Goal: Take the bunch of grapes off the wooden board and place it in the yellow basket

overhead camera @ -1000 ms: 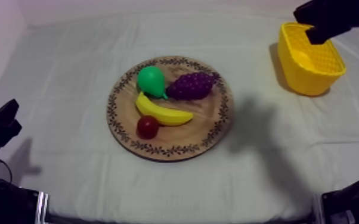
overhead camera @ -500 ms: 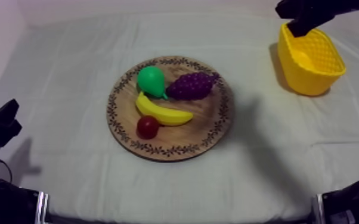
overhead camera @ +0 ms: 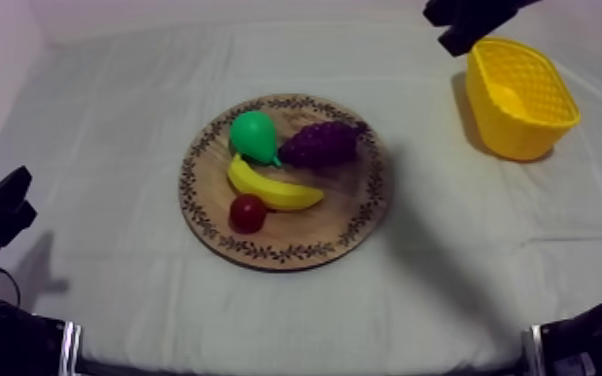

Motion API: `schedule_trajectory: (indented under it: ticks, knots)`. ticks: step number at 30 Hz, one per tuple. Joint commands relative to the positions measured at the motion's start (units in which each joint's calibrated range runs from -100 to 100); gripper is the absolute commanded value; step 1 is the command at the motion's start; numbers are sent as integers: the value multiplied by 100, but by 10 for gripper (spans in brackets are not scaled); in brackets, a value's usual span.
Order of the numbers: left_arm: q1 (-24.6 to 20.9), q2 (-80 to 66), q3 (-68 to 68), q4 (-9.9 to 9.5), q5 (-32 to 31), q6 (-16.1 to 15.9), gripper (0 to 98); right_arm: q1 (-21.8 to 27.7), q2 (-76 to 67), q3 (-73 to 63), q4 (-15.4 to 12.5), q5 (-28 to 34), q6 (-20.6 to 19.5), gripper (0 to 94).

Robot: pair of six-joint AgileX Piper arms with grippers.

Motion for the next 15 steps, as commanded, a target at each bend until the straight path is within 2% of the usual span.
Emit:
schedule_trajectory:
  ticks: [1,15]
  knots:
    - [0,0,-2,-2,-1,0,1,-4,212,-179,-2,33,34,9]
    - [0,0,-2,-2,-1,0,1,-45,1405,-1308,-69,405,445,24]
